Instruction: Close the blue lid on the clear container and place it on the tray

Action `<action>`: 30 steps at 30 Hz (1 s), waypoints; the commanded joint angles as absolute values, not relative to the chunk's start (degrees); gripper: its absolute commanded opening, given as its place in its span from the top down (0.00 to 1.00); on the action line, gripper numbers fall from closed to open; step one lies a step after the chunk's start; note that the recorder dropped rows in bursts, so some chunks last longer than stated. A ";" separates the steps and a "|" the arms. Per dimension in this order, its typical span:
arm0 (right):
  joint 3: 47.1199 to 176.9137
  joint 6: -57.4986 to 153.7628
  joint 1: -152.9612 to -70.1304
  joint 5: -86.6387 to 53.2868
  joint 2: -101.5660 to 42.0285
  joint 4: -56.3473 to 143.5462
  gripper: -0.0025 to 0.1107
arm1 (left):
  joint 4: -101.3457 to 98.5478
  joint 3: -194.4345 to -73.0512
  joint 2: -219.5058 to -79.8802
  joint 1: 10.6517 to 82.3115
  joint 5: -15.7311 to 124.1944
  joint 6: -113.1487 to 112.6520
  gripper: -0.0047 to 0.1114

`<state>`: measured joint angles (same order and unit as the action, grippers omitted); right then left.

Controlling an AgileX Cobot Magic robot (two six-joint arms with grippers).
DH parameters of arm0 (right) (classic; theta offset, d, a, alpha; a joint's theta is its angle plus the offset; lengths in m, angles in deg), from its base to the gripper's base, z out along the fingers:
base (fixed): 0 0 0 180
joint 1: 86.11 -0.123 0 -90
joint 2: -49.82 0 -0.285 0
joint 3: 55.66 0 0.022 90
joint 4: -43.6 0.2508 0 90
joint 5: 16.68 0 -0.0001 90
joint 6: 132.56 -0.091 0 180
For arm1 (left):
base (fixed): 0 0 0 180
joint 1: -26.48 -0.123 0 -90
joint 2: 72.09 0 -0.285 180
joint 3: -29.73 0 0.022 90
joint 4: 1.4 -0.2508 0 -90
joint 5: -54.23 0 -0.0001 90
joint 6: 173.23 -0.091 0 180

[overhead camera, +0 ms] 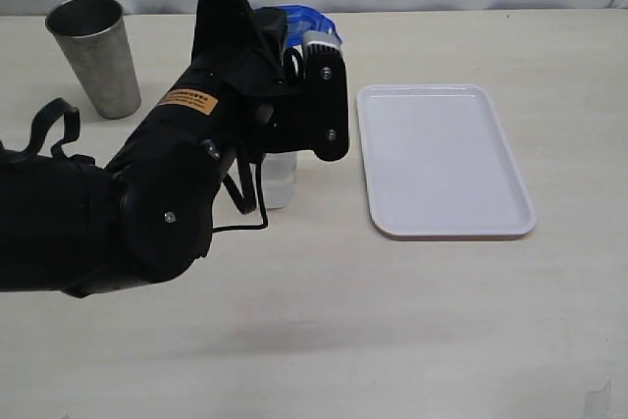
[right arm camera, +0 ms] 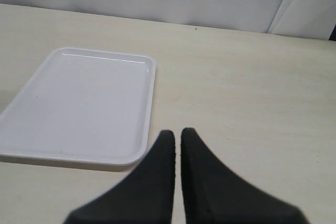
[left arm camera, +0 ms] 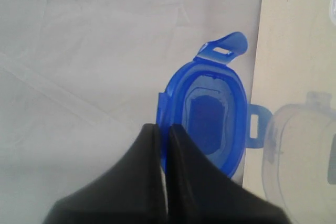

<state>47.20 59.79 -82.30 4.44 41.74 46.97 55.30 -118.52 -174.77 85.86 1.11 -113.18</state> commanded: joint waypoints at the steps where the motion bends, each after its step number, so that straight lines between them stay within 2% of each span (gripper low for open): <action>1: 47.12 59.86 -81.96 4.25 42.03 47.43 0.94 | 57.68 -118.48 -174.73 86.19 0.11 -113.49 0.96; 30: 47.12 59.86 -81.96 4.25 42.03 47.43 0.94 | 68.06 -118.44 -174.73 88.52 1.85 -116.02 0.96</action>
<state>47.20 59.79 -82.30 4.44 41.74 46.97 66.85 -118.52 -174.77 88.03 1.86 -114.22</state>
